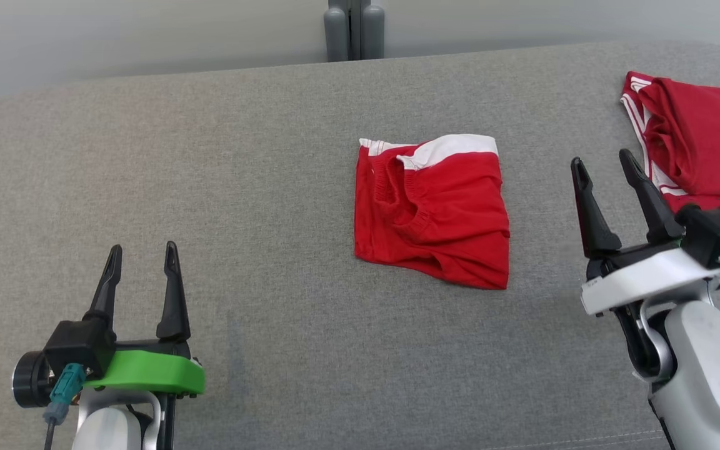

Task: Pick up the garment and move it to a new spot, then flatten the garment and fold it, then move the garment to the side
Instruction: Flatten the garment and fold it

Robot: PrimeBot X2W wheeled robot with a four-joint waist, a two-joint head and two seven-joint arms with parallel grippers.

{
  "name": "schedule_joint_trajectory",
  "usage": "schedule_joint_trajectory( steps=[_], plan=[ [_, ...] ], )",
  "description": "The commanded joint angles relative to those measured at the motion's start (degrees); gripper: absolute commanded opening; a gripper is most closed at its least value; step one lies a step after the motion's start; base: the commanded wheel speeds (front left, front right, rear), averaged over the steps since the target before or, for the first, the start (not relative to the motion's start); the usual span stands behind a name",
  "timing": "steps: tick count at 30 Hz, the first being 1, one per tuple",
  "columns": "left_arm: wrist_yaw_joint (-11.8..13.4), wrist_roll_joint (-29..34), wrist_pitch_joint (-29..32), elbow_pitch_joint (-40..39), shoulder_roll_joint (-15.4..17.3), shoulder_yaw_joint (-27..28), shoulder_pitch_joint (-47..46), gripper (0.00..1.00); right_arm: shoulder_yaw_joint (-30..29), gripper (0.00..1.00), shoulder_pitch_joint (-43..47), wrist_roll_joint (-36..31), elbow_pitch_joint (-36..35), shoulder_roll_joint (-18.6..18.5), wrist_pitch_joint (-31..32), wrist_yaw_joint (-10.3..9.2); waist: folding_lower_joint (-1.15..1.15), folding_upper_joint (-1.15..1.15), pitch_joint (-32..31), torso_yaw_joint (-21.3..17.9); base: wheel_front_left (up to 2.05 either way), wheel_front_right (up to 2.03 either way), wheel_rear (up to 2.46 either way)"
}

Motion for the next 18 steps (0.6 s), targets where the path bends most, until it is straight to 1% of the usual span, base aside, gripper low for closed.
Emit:
schedule_joint_trajectory(
  steps=[1,4,8,18],
  plan=[
    [-0.1,0.6,-0.1,-0.1,0.2,0.5,0.7,1.00,-0.9,1.00,2.3,-0.6,-1.7,0.3,-0.1,-0.05,0.00,0.00,-0.7,-0.6,0.00,0.00,0.00],
    [-0.4,1.0,-0.1,-0.2,0.3,0.9,1.2,1.00,-2.5,1.00,6.2,-1.7,-5.5,0.9,-0.1,-0.05,0.00,0.00,-1.5,-0.8,0.00,0.00,0.00],
    [-0.4,1.5,-0.1,-0.4,0.4,1.4,2.0,1.00,-4.5,1.00,10.8,-2.9,-9.0,2.1,-0.1,-0.04,0.00,0.00,-2.5,-0.8,0.00,0.00,0.00],
    [-0.6,1.7,-0.1,-0.3,1.1,2.4,4.7,1.00,-6.8,1.00,18.9,-6.8,-15.1,5.4,-0.1,-0.05,0.00,0.00,-5.2,-0.1,0.00,0.00,0.00]
  ],
)
